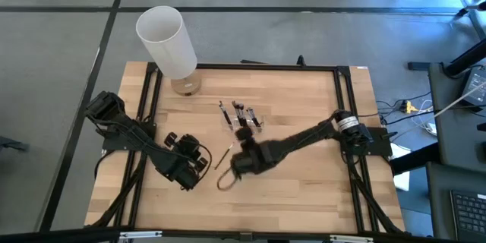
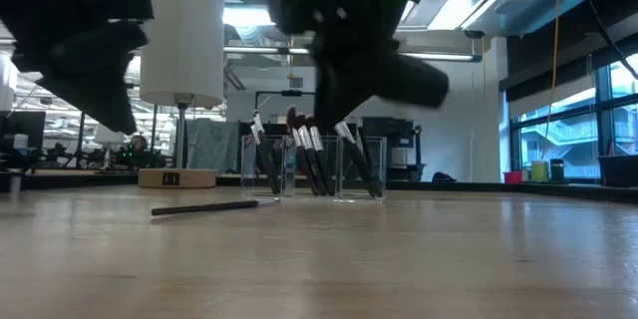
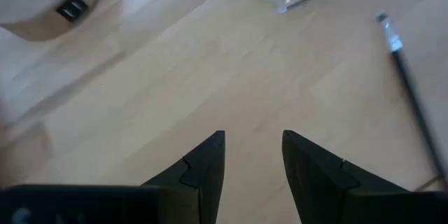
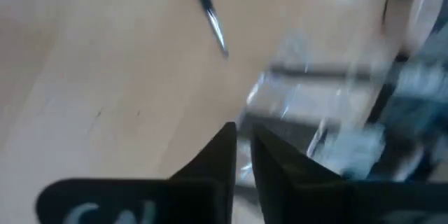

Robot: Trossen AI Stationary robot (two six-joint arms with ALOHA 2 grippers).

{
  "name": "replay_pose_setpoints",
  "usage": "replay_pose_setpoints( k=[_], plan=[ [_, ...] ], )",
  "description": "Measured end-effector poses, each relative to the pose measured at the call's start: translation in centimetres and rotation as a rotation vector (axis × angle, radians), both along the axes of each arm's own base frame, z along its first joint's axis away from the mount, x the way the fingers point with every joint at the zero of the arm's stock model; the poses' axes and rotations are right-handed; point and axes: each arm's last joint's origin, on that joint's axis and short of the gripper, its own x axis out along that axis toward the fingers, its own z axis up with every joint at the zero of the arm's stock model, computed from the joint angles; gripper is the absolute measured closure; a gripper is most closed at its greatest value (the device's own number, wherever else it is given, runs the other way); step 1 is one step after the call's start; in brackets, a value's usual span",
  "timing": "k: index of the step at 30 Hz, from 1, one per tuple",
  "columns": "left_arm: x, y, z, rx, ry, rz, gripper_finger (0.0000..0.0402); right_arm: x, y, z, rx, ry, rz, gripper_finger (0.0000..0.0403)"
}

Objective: Put items in baskets/containers
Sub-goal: Put the black foundation brush into the transparent organizer

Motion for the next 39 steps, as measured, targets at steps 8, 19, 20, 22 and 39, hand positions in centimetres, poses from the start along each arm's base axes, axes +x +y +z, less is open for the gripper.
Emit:
replay_pose_setpoints(
  k=[8,19,20,22,39],
  plan=[
    [3.3,0.1,-0.9,-0.125,-0.123,-0.108,0.0263,-4.1,-3.0,5.1,0.181,-0.234,-0.328,0.0358],
    [5.4,1.3,-3.4,-0.129,-0.153,-0.01,0.0263,-14.3,-2.8,5.1,0.691,-0.628,-0.314,0.0372],
    [5.5,1.4,-3.8,-0.134,-0.142,-0.005,0.0263,-15.1,-2.7,4.3,0.724,-0.64,-0.322,0.0372],
    [5.8,1.6,-4.6,-0.15,-0.115,0.008,0.0263,-16.6,-2.4,2.8,0.784,-0.664,-0.343,0.0372],
    [6.3,2.8,-5.7,-0.184,0.05,-0.001,0.0385,-18.6,0.4,1.0,1.069,-0.876,-0.276,0.0372]
  ],
)
